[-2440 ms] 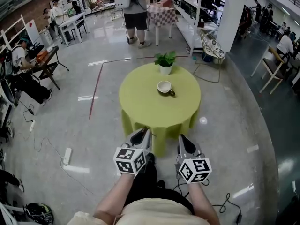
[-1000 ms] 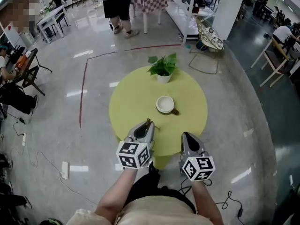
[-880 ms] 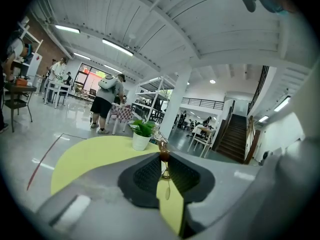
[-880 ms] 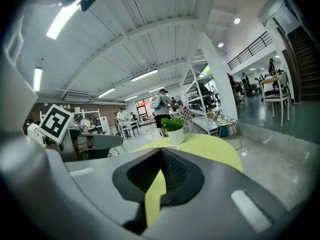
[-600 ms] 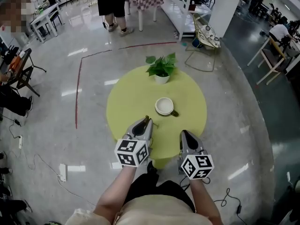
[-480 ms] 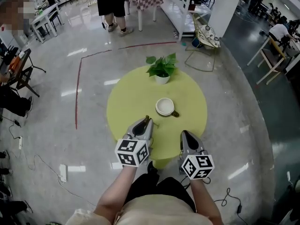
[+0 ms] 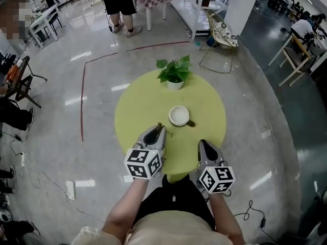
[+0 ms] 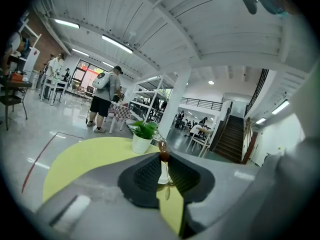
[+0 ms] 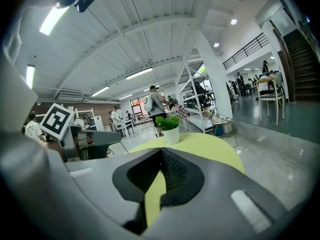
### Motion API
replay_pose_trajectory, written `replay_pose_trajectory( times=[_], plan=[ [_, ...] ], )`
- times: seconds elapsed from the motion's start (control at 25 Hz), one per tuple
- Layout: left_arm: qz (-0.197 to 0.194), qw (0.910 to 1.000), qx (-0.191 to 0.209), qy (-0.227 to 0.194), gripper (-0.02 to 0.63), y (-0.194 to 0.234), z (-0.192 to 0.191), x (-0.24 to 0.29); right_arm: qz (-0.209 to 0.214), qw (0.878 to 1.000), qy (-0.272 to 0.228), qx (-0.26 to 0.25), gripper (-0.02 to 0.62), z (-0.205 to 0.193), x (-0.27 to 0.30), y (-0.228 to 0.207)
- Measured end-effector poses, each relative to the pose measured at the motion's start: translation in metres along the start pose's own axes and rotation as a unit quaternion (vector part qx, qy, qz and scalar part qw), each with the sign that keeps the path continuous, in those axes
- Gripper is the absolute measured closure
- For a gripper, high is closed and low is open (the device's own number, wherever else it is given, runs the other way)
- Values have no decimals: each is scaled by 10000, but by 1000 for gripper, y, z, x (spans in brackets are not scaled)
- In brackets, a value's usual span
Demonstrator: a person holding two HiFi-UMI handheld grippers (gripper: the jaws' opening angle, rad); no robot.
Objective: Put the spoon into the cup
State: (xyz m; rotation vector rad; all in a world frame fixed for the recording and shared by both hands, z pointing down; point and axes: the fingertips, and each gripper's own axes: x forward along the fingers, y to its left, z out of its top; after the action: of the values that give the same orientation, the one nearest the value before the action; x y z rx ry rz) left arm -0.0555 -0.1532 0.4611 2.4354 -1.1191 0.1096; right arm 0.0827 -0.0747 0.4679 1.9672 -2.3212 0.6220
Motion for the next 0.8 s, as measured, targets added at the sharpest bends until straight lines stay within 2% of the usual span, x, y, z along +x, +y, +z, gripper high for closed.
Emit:
replay_pose_trajectory(
  times=[0.8],
  plan=[
    [-150,9999,60,46,563,-6,20,47,-3,10000,39,43,595,18,29,-27]
  ],
)
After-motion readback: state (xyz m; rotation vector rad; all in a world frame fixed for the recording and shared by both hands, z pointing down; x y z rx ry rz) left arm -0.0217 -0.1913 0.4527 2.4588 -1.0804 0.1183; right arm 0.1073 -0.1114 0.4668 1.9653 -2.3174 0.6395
